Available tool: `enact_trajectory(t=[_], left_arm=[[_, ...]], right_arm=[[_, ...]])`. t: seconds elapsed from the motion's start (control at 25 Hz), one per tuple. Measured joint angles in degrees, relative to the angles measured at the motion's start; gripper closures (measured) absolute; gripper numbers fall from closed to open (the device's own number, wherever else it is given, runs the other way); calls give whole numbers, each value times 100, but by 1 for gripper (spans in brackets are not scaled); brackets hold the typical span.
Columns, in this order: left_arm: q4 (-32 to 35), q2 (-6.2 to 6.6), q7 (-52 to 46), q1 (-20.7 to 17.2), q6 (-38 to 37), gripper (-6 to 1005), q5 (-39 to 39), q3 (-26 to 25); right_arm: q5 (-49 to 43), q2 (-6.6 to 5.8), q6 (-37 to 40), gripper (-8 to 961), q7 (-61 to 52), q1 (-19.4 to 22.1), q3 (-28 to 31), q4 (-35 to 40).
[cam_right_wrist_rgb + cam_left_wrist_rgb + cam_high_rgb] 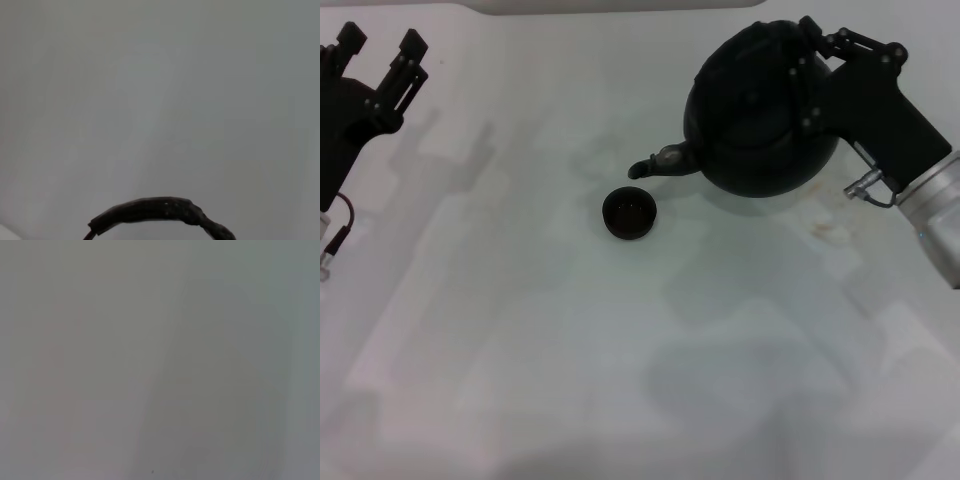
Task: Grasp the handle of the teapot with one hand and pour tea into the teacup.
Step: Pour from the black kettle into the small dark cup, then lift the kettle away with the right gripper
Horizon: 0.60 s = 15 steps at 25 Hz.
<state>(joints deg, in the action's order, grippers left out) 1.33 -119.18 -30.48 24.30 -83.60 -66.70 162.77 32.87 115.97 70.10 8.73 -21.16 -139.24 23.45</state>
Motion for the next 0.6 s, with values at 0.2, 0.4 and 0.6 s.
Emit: enact_trajectory(t=[0.2,0.4,0.6], left_arm=[[40,0,2,-8,2,225,0,0],[53,0,4,-13,2,225,0,0],[53,0,7,-13,2,225,0,0]], right_arm=[[0,-2,-45,813,280,-2,-8,37],[-3,-5,-49,815,458,-11,-20,37],[-8,-4,-49,817,769,-8,-119,43]])
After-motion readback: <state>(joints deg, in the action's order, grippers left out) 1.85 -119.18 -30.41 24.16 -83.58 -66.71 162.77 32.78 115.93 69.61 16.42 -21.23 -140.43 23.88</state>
